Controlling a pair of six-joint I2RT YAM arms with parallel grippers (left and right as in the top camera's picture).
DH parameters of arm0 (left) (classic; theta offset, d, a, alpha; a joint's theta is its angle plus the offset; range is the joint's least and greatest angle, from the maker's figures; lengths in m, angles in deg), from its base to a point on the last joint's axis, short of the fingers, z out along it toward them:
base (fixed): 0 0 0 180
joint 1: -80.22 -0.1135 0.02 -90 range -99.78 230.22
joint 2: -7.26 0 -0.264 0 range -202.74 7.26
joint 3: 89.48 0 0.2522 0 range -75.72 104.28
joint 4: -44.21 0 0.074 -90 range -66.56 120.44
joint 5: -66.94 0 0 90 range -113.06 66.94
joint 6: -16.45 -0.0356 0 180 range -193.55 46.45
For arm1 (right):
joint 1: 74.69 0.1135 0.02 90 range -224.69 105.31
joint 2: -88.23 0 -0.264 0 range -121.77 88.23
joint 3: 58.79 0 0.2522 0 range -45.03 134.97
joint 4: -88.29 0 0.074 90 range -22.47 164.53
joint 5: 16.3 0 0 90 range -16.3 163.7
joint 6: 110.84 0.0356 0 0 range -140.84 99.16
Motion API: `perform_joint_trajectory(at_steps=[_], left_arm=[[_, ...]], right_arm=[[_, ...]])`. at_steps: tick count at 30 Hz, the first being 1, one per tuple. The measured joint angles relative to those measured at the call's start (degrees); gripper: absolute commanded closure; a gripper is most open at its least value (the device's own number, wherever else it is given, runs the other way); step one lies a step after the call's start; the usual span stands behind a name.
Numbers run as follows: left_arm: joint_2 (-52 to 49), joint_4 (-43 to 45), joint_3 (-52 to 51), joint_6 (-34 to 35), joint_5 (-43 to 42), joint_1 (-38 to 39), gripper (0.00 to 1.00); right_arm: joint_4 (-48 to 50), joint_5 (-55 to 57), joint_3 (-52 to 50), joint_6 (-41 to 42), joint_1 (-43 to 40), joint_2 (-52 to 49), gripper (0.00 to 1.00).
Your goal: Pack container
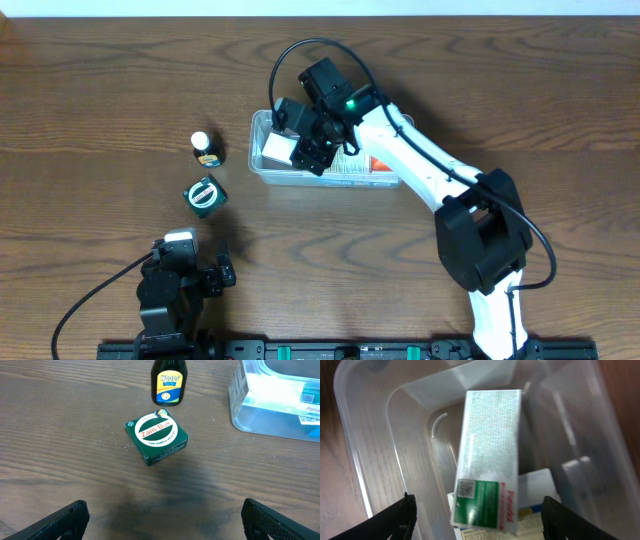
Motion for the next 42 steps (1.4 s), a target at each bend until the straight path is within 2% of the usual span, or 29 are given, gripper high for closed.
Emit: perform_joint_trajectory(at_steps=[9,17,20,23,27,34,42], left_arm=[[0.0,0.0,0.0,0.0,0.0,0.0,0.02],[0.0,0.0,0.0,0.0,0.0,0.0,0.02],[0.0,0.0,0.0,0.0,0.0,0.0,0.02],[0.0,0.0,0.0,0.0,0.0,0.0,0.02],[0.0,0.0,0.0,0.0,0.0,0.0,0.02],[0.0,0.0,0.0,0.0,0.0,0.0,0.02],[0.0,0.0,0.0,0.0,0.0,0.0,0.02]], right_arm=[[1.1,0.1,0.0,-3.1,1.4,-4.0,0.3],[2.2,0.9,0.0,-3.0,1.4,-4.6,0.32],[1.6,1.0,0.0,-3.0,1.4,-4.6,0.27],[-0.2,1.1,0.0,-3.7,1.5,-4.6,0.33],[-1.1,2.4,0.0,-4.7,2.0,-4.6,0.36],[-1.8,6.6,0.2,-5.2,2.8,-4.6,0.34],[-1.9,9.2,0.1,-6.1,2.8,-4.8,0.51]])
